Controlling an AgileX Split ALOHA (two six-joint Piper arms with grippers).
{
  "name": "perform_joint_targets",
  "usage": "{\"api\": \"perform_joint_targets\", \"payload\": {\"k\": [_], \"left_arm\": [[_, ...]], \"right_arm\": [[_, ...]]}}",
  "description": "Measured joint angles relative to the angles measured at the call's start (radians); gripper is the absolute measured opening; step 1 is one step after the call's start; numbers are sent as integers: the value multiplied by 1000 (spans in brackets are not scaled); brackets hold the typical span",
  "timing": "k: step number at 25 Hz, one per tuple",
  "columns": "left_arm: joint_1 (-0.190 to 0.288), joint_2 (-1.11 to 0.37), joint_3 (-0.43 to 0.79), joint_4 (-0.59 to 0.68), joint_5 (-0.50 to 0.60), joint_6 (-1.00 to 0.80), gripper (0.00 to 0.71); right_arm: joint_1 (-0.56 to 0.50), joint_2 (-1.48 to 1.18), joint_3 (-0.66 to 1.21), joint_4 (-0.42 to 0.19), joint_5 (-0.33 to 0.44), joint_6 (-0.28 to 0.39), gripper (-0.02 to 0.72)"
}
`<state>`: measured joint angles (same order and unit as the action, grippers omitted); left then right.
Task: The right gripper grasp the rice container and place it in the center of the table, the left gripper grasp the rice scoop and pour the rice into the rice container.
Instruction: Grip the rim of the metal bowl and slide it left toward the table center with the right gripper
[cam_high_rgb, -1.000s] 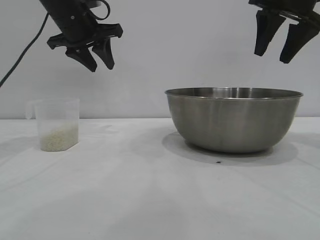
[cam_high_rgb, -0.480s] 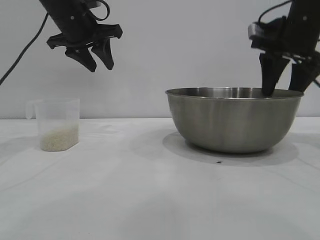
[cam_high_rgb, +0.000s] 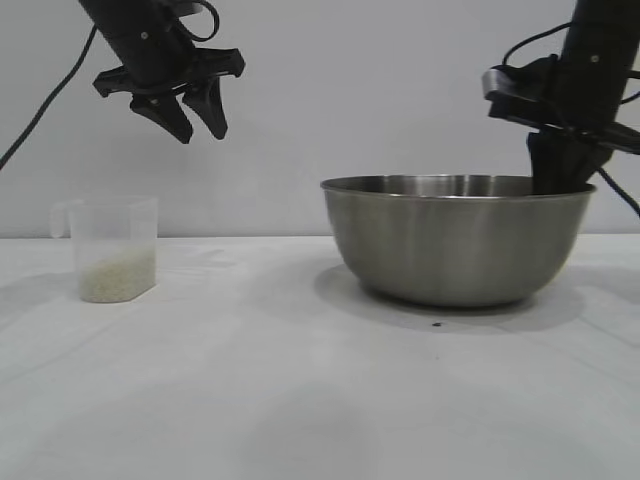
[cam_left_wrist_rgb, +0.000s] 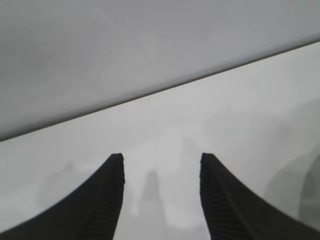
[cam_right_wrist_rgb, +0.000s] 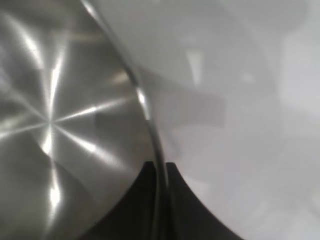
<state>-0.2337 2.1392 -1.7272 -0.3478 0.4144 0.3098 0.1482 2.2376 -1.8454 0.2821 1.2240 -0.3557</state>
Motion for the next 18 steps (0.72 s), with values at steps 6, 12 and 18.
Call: {"api": "perform_joint_targets", "payload": {"k": [6, 12, 18], "left_arm": [[1, 0, 0, 0, 0, 0, 302], [5, 0, 0, 0, 0, 0, 302], [5, 0, 0, 0, 0, 0, 302]], "right_arm": [[123, 0, 15, -12, -5, 2, 0], [157, 0, 30, -30, -5, 6, 49], [155, -50, 31, -30, -3, 6, 337]]}}
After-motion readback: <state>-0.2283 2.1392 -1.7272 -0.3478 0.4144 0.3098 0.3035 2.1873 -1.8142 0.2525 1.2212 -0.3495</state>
